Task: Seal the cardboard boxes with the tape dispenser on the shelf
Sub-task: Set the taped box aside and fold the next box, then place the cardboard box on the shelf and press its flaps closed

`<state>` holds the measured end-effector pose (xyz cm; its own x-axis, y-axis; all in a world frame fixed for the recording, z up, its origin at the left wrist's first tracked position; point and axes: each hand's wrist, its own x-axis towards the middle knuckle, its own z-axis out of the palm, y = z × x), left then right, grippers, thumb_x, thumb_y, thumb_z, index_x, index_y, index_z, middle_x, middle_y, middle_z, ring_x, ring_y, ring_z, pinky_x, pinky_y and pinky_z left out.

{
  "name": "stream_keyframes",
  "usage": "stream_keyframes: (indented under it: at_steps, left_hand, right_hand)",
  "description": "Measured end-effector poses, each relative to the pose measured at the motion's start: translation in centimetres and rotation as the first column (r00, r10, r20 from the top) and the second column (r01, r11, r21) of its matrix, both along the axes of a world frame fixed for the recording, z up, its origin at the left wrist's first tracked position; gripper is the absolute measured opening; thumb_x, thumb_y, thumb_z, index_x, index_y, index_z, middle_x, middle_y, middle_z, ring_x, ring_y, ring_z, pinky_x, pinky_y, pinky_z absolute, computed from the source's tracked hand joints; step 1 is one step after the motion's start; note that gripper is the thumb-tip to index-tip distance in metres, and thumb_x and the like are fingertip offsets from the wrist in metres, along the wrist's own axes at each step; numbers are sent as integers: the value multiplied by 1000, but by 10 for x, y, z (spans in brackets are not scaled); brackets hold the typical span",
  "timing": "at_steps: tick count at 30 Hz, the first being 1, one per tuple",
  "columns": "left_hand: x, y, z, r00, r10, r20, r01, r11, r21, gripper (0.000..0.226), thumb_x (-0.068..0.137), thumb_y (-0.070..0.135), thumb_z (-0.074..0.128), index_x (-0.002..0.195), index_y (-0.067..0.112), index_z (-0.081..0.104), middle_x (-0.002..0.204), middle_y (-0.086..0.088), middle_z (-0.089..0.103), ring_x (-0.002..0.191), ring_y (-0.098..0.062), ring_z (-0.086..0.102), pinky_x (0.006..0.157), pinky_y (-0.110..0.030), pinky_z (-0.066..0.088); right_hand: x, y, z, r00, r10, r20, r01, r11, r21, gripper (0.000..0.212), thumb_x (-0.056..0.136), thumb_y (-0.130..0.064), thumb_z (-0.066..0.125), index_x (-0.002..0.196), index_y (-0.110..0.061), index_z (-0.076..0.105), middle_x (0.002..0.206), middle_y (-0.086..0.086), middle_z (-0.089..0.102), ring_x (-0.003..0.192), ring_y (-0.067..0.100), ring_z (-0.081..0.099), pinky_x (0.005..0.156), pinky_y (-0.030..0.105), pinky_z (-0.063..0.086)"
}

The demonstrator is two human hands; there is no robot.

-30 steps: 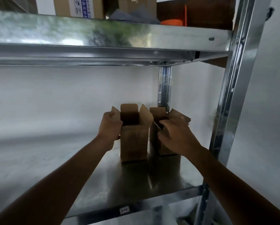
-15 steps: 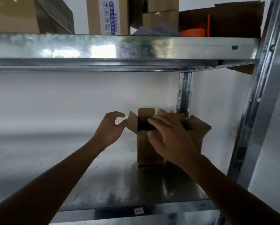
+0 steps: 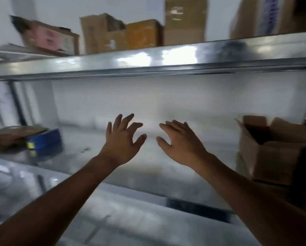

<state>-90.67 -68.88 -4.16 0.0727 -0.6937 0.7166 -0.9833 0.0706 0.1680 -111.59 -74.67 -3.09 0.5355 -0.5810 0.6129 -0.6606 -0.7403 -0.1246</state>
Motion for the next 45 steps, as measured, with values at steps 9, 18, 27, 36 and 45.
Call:
stream_keyframes:
  at_steps: [9, 18, 27, 36, 45]
  left_hand:
    - [221, 140, -11, 952, 304, -30, -302, 951, 65, 58, 96, 62, 45, 149, 38, 43, 166, 9, 26, 157, -28, 5, 123, -55, 0]
    - [398, 231, -33, 839, 518, -168, -504, 855, 121, 63, 98, 60, 45, 154, 32, 37, 165, 3, 24, 156, -24, 2, 126, -50, 1]
    - [561, 222, -60, 765, 630, -131, -599, 772, 213, 71, 95, 68, 35, 154, 29, 37, 166, 1, 22, 156, -22, 3, 126, -52, 0]
    - [705, 163, -56, 796, 584, -160, -534, 801, 272, 66, 97, 67, 41, 153, 33, 35, 163, 2, 27, 154, -24, 10, 126, -54, 6]
    - [874, 80, -55, 860, 494, -125, -414, 821, 393, 81, 91, 80, 29, 153, 29, 37, 163, -2, 28, 151, -27, 19, 123, -52, 13]
  right_hand:
    - [252, 86, -3, 970, 243, 17, -242, 970, -24, 57, 103, -53, 41, 152, -24, 42, 161, 0, 38, 152, 21, 22, 123, 40, 8]
    - [468, 151, -24, 893, 451, -6, -450, 893, 25, 56, 100, -50, 47, 146, -20, 51, 147, 1, 53, 135, 24, 43, 113, 40, 32]
    - [650, 105, -52, 846, 531, -41, -524, 843, 122, 56, 95, -61, 36, 138, -27, 50, 143, -5, 52, 135, 21, 41, 111, 38, 33]
    - [784, 55, -57, 864, 499, -62, -472, 848, 242, 50, 99, -56, 39, 139, -28, 49, 145, -2, 54, 134, 25, 45, 112, 42, 38]
    - [896, -6, -71, 964, 240, -116, -198, 937, 289, 67, 97, -69, 31, 153, -33, 34, 159, -2, 40, 145, 29, 35, 116, 52, 35]
